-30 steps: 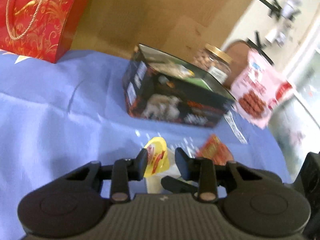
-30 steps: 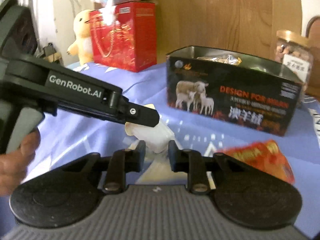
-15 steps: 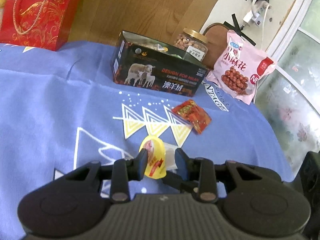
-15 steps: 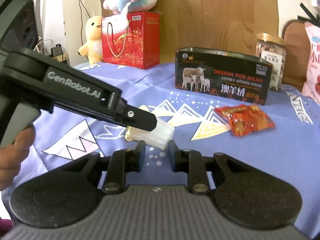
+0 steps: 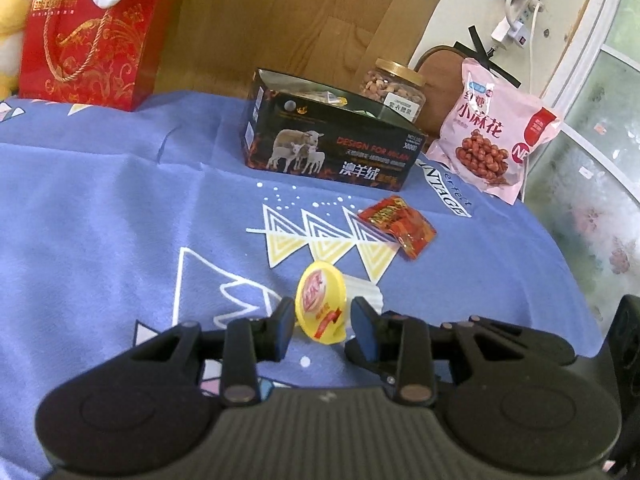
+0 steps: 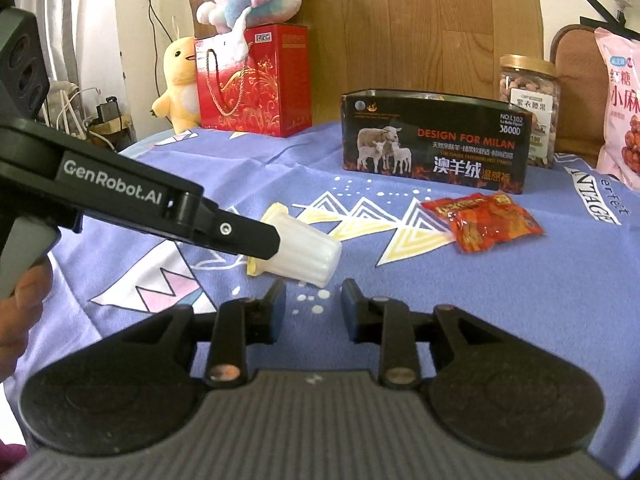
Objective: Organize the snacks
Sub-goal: 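Move the right gripper to the white plastic cup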
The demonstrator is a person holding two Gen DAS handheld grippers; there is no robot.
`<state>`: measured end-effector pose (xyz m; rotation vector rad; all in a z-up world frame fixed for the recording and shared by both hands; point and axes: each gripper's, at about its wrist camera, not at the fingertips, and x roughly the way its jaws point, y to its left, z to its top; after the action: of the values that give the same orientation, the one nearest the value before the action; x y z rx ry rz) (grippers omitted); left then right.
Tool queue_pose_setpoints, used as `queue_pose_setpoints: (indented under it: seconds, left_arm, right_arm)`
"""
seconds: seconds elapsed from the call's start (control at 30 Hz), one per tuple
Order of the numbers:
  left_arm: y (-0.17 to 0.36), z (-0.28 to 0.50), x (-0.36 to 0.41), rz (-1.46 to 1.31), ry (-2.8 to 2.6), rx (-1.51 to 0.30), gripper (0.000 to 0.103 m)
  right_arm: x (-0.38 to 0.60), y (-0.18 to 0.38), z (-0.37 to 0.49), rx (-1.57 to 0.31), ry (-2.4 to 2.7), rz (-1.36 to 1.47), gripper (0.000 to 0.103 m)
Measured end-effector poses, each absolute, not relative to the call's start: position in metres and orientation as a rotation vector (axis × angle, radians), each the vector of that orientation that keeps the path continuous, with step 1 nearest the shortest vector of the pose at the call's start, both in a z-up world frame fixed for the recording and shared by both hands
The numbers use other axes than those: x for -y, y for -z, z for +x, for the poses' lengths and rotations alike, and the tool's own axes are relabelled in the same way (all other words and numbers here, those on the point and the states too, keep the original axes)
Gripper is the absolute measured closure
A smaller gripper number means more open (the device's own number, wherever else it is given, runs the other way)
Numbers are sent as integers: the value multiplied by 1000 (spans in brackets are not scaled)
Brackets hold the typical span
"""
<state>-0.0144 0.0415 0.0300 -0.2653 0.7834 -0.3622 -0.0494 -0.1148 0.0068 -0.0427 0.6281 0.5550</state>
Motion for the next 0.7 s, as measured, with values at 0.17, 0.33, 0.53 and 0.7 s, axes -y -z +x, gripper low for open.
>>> queue_pose_setpoints:
  seconds: [0.17, 0.33, 0.53, 0.7]
  left_arm:
    - [-29, -14, -42, -263, 361, -785, 71]
    - [-27, -13, -44, -267, 359, -782, 67]
    - [-24, -11, -48, -271, 357, -762, 58]
    - [-18, -13, -50, -258, 364, -715, 53]
  right_arm:
    - [115, -7, -49, -628, -555, -41, 68]
    - [118, -7, -49, -630, -552, -20, 68]
    - [117, -7, -50, -631, -558, -15, 65]
    - [117, -7, -50, -632, -568, -10, 62]
